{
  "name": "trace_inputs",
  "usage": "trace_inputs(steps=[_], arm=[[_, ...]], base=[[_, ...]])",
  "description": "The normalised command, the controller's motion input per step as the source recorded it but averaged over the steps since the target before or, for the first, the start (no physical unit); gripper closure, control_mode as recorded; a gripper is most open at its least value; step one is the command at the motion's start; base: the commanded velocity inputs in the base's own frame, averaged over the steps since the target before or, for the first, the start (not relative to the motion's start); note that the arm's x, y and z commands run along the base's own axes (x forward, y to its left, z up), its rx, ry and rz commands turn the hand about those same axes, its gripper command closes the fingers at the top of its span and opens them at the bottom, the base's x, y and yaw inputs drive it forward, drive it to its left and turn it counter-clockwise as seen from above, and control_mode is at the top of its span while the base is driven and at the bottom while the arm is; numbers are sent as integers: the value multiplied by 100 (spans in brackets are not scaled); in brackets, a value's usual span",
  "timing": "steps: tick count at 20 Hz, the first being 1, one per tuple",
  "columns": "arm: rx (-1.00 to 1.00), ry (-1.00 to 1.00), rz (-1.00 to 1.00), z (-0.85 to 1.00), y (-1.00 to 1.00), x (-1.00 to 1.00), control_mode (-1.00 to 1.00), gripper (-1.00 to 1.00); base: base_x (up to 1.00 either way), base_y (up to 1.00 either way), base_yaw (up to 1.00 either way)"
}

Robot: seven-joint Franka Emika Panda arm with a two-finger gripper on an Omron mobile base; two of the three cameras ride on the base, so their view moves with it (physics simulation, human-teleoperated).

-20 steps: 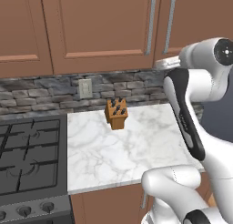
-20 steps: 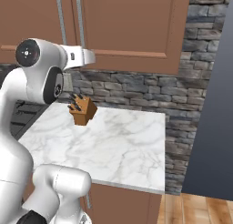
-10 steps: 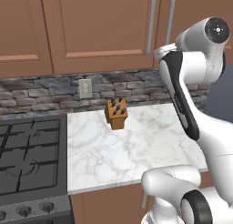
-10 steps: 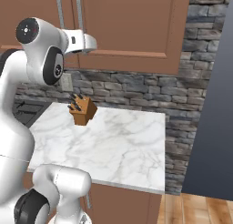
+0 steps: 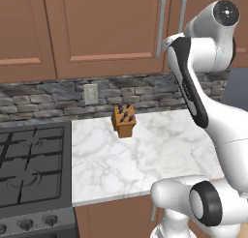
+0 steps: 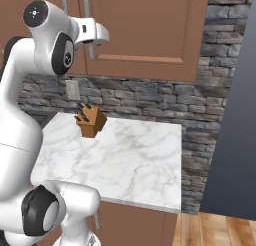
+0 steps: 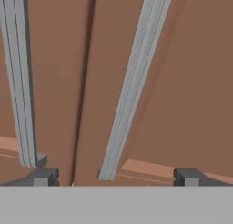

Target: Open the cabinet, pick the kettle from the cabinet, and place it in the sink.

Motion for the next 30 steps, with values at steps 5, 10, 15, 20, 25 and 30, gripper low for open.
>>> trace_inputs(steps=[5, 10, 15, 20, 25, 30], arm=[[0, 0, 0, 8, 0, 36, -100, -100], [0, -2, 0, 0, 0, 40, -100, -100], [0, -2, 0, 0, 0, 38, -100, -100], [0, 0, 0, 0, 3, 39, -100, -100], [0, 0, 0, -7, 6, 37, -100, 100], [3, 0, 0, -5, 3, 33, -100, 100]], base=[[0, 0, 0], [0, 0, 0], [0, 0, 0], [0, 0, 0], [0, 0, 0], [0, 0, 0]])
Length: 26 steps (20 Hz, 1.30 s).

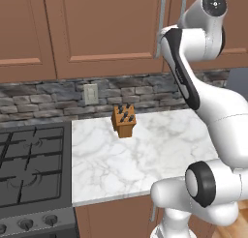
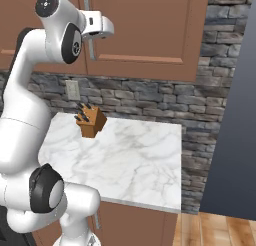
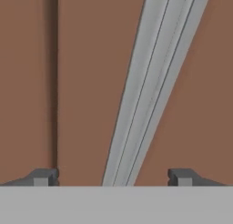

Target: Open the cabinet, pick the kettle from the cabinet, and place it in the sink.

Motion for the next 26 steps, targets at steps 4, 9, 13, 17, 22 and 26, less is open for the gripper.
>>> trace_inputs(steps=[4, 9, 13, 17, 22, 26], arm=[[8, 0, 0, -3, 0, 27, -100, 100], [12, 0, 0, -5, 2, 14, -100, 100], [3, 0, -4, -5, 13, 9, -100, 100], [0, -1, -10, -5, 19, 10, -100, 100], [1, -4, -9, -6, 18, 2, -100, 100], [5, 0, -3, -7, 8, 0, -100, 100]], base=[[0, 0, 0], [0, 0, 0], [0, 0, 0], [0, 0, 0], [0, 0, 0], [0, 0, 0]])
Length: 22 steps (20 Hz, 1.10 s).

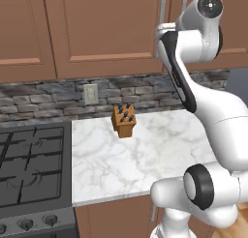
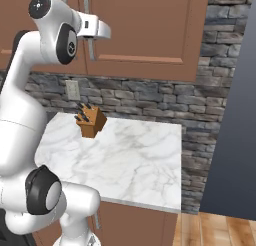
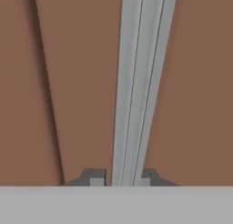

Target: Open the cabinet, pick the kettle from the cabinet, and place it in the sink.

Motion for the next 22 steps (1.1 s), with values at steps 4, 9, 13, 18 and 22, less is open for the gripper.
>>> trace_inputs(steps=[4, 9, 13, 18, 22], arm=[[8, 0, 0, -8, 0, -16, -100, 100], [6, 0, 2, -7, -7, -43, -100, 100], [2, 0, 6, -5, -14, -56, -100, 100], [2, 0, 7, -5, -18, -62, -100, 100], [2, 0, 9, -5, -24, -62, -100, 100]], base=[[0, 0, 0], [0, 0, 0], [0, 0, 0], [0, 0, 0], [0, 0, 0]])
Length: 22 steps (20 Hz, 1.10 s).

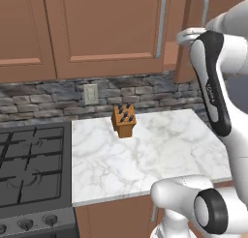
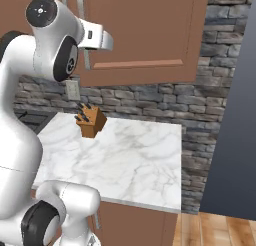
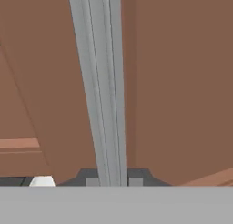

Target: Open the cabinet, pick the kettle from the cabinet, and place it in the sink.

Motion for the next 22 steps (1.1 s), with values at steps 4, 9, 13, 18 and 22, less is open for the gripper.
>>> trace_inputs(steps=[4, 9, 13, 18, 22], arm=[[6, 0, 9, -5, -32, -62, -100, 100], [8, 0, 11, -3, -39, -62, -100, 100], [7, 0, 11, -2, -42, -61, -100, 100], [8, -2, 10, 0, -49, -62, -100, 100], [2, -3, 6, -5, -37, -50, -100, 100]], base=[[0, 0, 0], [0, 0, 0], [0, 0, 0], [0, 0, 0], [0, 0, 0]])
